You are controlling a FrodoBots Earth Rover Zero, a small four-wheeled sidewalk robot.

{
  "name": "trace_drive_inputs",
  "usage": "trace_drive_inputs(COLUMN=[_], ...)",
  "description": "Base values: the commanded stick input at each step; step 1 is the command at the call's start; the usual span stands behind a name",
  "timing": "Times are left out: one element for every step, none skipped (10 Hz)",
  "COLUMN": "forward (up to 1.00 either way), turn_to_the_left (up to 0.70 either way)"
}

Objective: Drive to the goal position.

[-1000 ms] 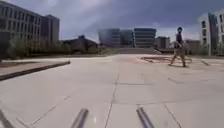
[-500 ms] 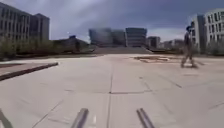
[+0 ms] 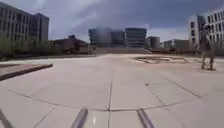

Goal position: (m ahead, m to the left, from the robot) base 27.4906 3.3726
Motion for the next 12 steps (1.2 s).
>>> trace_drive_inputs(forward=[1.0,1.0,1.0,1.0,1.0,1.0,1.0,1.0,1.0,1.0,1.0,1.0], turn_to_the_left=[0.0,0.0,-0.02,-0.39,-0.39,-0.39,-0.39,-0.39,-0.27,0.0,0.0,0.0])
